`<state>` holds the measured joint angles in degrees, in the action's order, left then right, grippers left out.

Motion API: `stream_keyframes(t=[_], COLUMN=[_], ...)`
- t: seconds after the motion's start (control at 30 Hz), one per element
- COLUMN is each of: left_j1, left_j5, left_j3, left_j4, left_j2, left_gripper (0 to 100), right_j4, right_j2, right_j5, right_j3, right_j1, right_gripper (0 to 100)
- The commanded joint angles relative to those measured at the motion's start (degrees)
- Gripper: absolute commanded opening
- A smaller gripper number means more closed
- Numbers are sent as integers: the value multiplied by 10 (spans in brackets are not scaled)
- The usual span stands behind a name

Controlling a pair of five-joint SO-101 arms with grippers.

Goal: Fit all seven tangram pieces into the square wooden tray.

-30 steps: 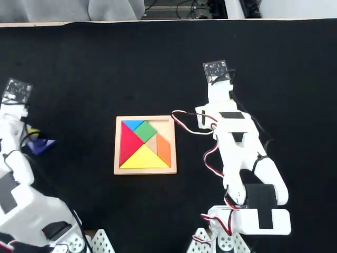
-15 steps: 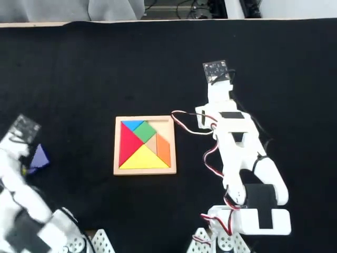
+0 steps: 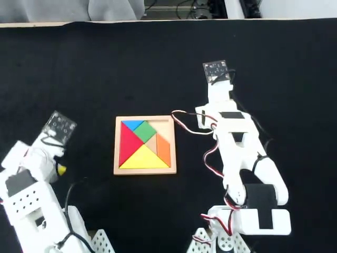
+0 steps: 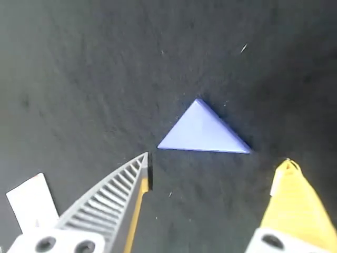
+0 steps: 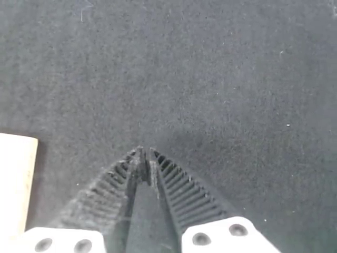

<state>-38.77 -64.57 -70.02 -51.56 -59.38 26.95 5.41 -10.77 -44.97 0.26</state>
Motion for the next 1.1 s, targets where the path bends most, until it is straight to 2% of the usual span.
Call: stream_keyframes(t=[0.0, 0.2, 0.3, 0.47, 0.57, 0.7, 0.83, 0.9, 1.07], left_j1=[32, 34, 29, -35, -73, -124, -91, -74, -53], left_j5=[36, 5, 52, 304, 413, 629, 819, 874, 918], left_j3=[124, 178, 243, 343, 352, 320, 290, 281, 264], left_j4=[-59, -48, -53, -63, -117, -151, -154, -149, -102], left_j2=[3, 139, 241, 383, 431, 460, 468, 468, 469], left_gripper=[360, 360, 360, 360, 360, 360, 360, 360, 360], right_j4=[-9, -8, -8, -8, -8, -8, -8, -8, -8], right_j2=[4, 4, 4, 4, 4, 4, 4, 4, 3], right_j5=[0, 0, 0, 0, 0, 0, 0, 0, 0], right_j3=[10, 10, 10, 10, 10, 10, 10, 9, 9], right_j1=[-9, -9, -10, -10, -11, -11, -11, -11, -11], right_gripper=[11, 11, 11, 11, 11, 11, 11, 11, 11])
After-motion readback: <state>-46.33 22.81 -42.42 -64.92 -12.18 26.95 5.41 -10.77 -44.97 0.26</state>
